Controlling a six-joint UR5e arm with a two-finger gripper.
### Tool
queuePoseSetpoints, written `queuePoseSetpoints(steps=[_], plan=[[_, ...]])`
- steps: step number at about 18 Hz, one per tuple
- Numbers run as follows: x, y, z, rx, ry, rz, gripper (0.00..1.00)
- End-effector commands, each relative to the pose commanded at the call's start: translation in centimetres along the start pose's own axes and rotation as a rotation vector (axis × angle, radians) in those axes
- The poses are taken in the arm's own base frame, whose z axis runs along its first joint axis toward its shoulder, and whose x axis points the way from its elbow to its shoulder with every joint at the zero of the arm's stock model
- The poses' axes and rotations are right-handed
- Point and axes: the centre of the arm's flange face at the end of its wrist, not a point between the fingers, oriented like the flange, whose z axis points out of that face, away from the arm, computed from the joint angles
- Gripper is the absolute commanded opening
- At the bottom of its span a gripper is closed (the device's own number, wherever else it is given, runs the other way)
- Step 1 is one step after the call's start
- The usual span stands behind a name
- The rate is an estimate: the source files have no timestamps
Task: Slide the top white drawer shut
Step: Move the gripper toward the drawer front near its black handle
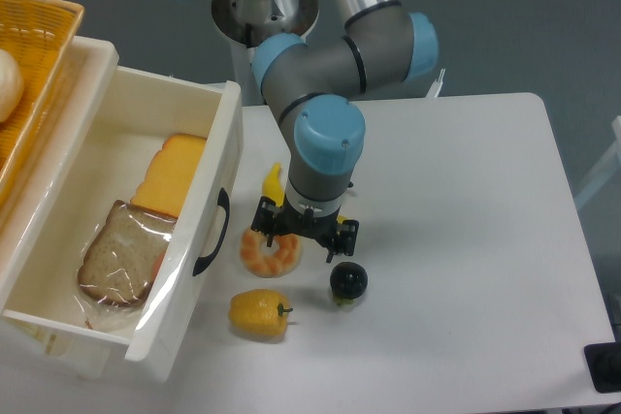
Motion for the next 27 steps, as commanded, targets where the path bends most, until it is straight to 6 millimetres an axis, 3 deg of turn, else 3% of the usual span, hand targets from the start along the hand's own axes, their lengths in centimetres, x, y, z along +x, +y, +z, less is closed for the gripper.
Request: queuePoseSetpoints(steps=[10, 17, 27], plan=[[0.3, -0.2, 0.9, 0.002, 0.043, -0.064, 1.00], [2.4, -0.6, 0.8, 0.010, 0.073, -0.040, 1.00], [2.6, -0.7, 0.5, 0.015, 0.073, -0.034, 1.00]])
